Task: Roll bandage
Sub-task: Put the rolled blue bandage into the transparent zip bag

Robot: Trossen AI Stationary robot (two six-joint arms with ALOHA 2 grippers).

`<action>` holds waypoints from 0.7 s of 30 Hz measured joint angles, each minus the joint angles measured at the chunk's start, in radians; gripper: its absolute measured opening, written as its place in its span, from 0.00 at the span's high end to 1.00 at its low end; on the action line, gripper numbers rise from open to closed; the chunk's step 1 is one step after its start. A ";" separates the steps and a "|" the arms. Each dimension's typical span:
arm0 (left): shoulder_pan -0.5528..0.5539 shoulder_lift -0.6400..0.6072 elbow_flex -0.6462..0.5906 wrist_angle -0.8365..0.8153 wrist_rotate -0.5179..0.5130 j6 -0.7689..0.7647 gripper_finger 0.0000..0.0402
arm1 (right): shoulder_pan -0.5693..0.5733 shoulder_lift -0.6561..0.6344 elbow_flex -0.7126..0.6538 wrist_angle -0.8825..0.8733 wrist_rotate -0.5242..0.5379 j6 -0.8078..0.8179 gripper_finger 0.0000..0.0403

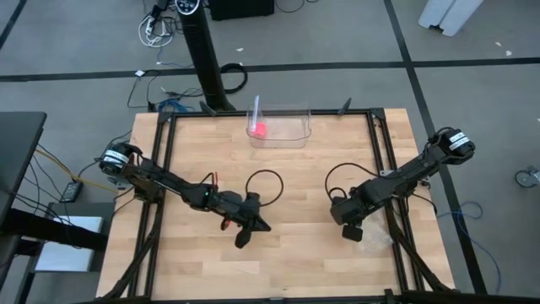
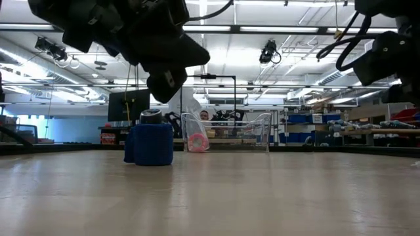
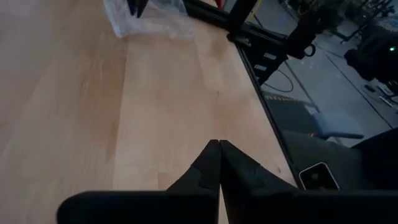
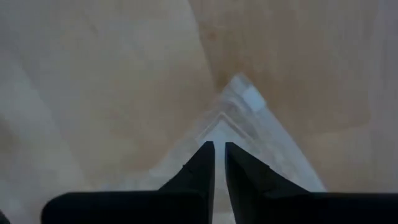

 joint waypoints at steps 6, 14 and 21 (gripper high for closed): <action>0.000 0.000 -0.009 0.003 0.000 -0.006 0.97 | 0.000 0.000 0.002 -0.011 0.049 -0.013 0.74; 0.000 0.000 -0.009 0.002 0.000 -0.006 0.97 | 0.000 0.002 -0.001 -0.028 0.046 -0.053 0.62; 0.000 0.000 -0.009 0.001 -0.001 -0.006 0.97 | -0.001 0.002 -0.051 -0.028 0.044 -0.051 0.72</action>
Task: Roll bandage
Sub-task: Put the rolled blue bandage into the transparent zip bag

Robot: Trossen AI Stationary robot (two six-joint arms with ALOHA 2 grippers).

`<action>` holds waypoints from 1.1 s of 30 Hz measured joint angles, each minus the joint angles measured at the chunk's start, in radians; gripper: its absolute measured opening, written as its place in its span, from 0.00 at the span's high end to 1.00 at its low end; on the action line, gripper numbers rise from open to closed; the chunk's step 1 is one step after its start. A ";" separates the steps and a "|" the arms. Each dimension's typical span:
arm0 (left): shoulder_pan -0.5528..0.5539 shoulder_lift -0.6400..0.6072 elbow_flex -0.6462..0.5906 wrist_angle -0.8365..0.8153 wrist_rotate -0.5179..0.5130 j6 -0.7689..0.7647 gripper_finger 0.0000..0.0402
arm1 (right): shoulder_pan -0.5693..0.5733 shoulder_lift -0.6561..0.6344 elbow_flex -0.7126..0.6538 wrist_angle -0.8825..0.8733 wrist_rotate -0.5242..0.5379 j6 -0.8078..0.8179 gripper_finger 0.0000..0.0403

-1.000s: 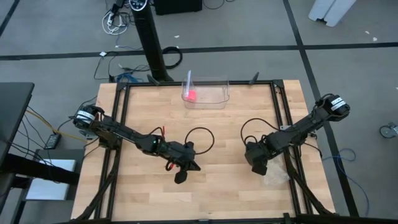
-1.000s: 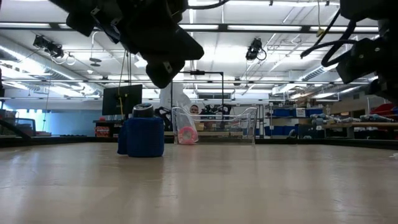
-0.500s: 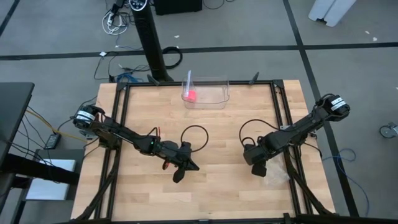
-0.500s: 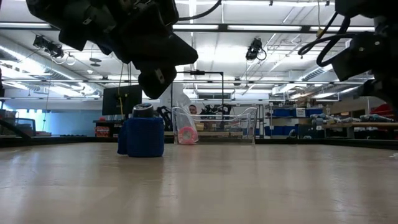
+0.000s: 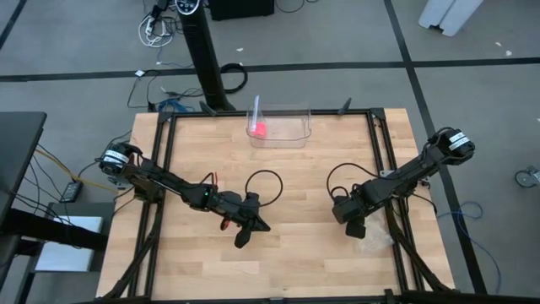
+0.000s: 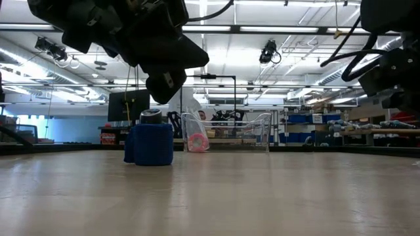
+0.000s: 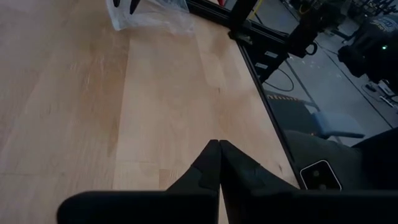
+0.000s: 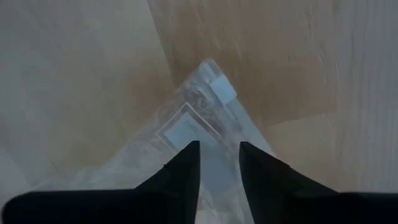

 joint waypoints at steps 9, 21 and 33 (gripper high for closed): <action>0.000 0.000 0.000 0.016 -0.036 0.001 0.97 | 0.001 0.000 -0.005 0.024 0.022 -0.010 0.97; 0.015 0.000 0.000 0.130 -0.217 -0.052 0.97 | 0.041 0.000 0.113 0.011 0.252 -0.047 1.00; 0.038 0.000 0.038 0.284 -0.324 0.101 0.71 | 0.116 0.000 0.327 0.144 0.916 -0.331 1.00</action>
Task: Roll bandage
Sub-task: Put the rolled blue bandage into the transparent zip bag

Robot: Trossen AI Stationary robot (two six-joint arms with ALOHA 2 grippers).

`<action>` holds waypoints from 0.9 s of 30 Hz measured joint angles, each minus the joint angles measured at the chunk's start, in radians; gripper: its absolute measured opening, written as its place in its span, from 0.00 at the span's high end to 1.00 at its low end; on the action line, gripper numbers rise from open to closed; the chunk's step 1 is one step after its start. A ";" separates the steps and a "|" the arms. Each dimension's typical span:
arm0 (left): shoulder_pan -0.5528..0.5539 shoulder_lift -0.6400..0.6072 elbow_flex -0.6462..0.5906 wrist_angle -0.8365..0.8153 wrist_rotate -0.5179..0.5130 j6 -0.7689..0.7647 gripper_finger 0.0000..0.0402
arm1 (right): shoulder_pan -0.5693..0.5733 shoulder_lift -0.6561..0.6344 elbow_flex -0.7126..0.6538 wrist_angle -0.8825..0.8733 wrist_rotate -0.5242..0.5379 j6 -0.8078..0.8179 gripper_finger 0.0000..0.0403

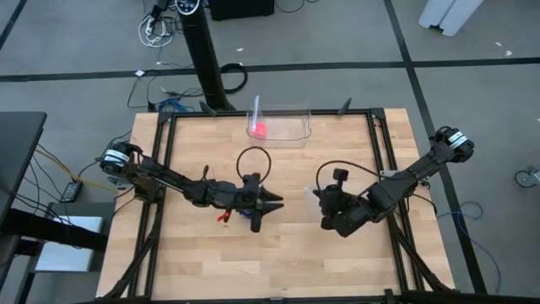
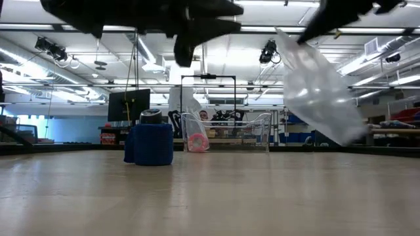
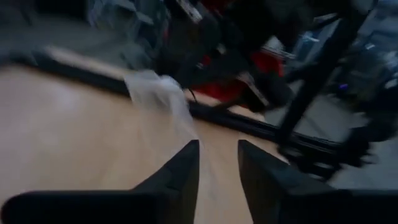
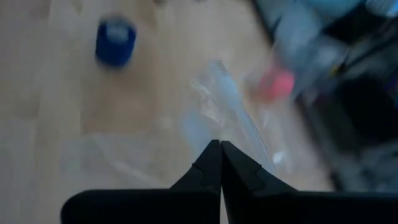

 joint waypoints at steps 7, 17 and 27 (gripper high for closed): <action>-0.026 0.000 0.168 -0.222 -0.139 0.167 0.68 | -0.017 0.000 0.002 0.254 0.159 -0.343 1.00; -0.026 0.000 0.279 -0.354 -0.322 0.140 0.68 | -0.022 0.000 0.002 0.328 0.197 -0.471 1.00; -0.005 0.005 0.279 -0.281 -0.270 0.077 0.68 | -0.022 0.000 0.002 0.355 0.211 -0.500 1.00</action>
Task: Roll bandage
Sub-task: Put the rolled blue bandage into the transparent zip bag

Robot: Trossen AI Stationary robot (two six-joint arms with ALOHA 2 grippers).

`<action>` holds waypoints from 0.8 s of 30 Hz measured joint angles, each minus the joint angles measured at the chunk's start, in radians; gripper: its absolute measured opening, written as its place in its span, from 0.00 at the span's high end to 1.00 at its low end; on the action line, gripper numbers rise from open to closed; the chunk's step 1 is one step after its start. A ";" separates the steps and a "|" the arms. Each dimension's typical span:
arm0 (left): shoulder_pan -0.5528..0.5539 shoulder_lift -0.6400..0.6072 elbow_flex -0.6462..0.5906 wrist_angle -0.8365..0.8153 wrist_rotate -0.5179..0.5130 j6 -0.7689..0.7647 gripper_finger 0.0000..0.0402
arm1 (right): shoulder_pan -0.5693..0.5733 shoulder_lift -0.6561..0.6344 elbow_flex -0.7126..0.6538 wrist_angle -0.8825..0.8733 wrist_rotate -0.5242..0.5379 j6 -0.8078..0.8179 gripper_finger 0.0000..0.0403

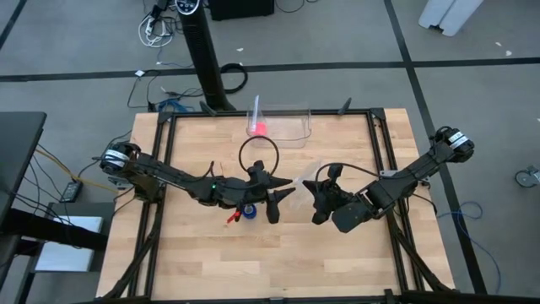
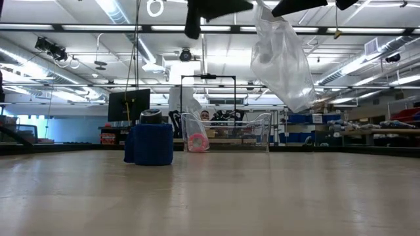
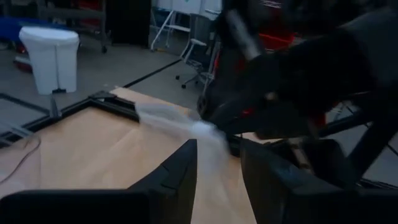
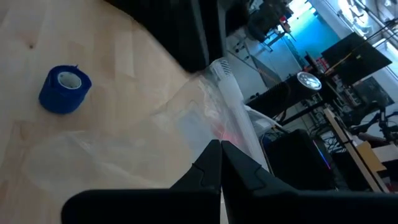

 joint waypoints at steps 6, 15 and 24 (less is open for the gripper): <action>0.021 0.011 -0.001 -0.001 0.025 -0.021 0.68 | 0.000 0.000 0.000 0.037 0.000 -0.041 1.00; 0.022 0.013 -0.001 0.042 0.035 0.010 0.79 | -0.002 0.000 0.000 0.042 -0.001 -0.048 1.00; 0.046 0.013 -0.001 0.020 0.038 0.070 0.98 | -0.002 0.000 0.000 0.051 -0.045 -0.031 0.99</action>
